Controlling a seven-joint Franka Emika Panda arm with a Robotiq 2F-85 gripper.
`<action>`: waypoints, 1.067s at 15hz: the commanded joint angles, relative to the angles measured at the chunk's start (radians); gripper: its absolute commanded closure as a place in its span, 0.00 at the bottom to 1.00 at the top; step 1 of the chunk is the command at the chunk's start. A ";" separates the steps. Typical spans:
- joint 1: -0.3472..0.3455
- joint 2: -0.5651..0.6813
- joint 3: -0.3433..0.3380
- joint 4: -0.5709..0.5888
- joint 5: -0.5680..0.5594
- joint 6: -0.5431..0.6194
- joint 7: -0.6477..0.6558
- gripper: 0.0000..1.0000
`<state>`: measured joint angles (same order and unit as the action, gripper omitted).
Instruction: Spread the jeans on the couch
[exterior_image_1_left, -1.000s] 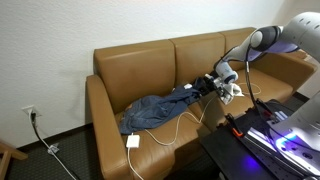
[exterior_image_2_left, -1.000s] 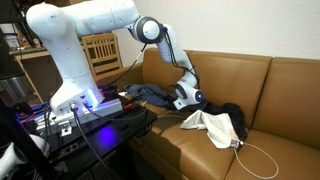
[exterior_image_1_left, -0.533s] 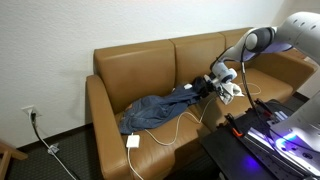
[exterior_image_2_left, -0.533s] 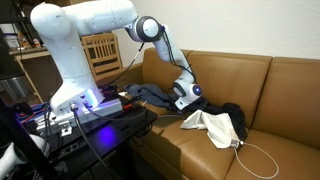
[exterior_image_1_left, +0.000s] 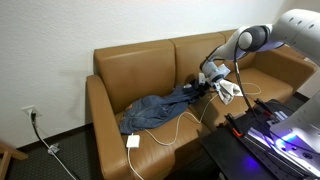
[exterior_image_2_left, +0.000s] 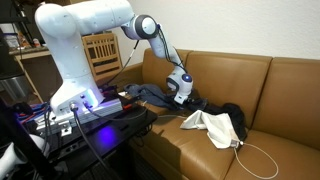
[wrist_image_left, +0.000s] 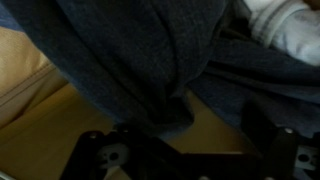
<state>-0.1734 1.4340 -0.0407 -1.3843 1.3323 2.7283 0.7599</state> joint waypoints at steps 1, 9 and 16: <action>0.058 -0.191 0.037 -0.226 0.109 0.238 -0.169 0.00; 0.245 -0.438 0.066 -0.405 0.301 0.819 -0.385 0.00; 0.376 -0.491 -0.120 -0.482 0.294 0.590 -0.315 0.00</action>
<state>0.2865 0.9491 -0.1863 -1.8321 1.6137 3.4481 0.4718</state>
